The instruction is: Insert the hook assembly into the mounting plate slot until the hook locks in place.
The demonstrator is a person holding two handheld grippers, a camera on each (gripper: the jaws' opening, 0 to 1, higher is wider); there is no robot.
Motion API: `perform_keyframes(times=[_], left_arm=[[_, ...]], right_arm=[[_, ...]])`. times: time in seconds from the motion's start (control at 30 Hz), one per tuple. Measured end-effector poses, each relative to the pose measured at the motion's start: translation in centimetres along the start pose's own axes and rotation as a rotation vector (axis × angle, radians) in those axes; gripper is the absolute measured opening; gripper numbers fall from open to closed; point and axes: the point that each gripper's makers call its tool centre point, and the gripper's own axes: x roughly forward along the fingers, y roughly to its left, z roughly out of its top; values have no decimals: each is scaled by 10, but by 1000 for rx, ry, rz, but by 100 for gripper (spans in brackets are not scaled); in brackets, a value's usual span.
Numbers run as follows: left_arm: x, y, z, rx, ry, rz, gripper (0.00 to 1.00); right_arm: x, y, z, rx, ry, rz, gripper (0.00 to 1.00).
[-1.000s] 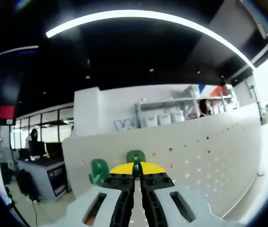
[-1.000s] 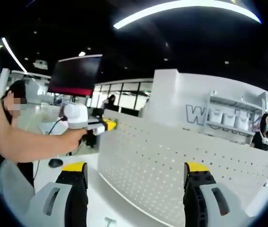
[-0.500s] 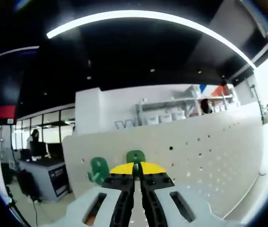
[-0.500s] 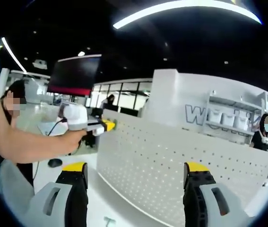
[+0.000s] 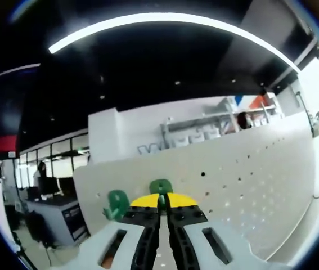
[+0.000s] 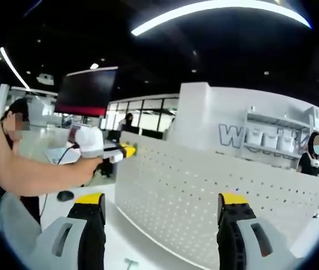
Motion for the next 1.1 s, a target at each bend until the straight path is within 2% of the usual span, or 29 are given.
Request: perform_keyframes(times=[0.03, 0.13, 0.43, 0.6, 1.1], left_arm=[[1, -1, -4, 18, 22, 1, 3], [0, -3, -2, 50, 20, 8, 3], [-3, -1, -2, -10, -6, 5, 4], [-2, 1, -2, -71, 15, -11, 4], [-13, -5, 2, -60, 34, -42, 14]], right_arm=[[0, 0, 0, -1, 1, 0, 83], [1, 1, 0, 1, -1, 0, 83], [-1, -1, 0, 2, -2, -6, 82], [-2, -2, 0, 4, -5, -11, 82], [-4, 3, 2, -8, -10, -4, 82]])
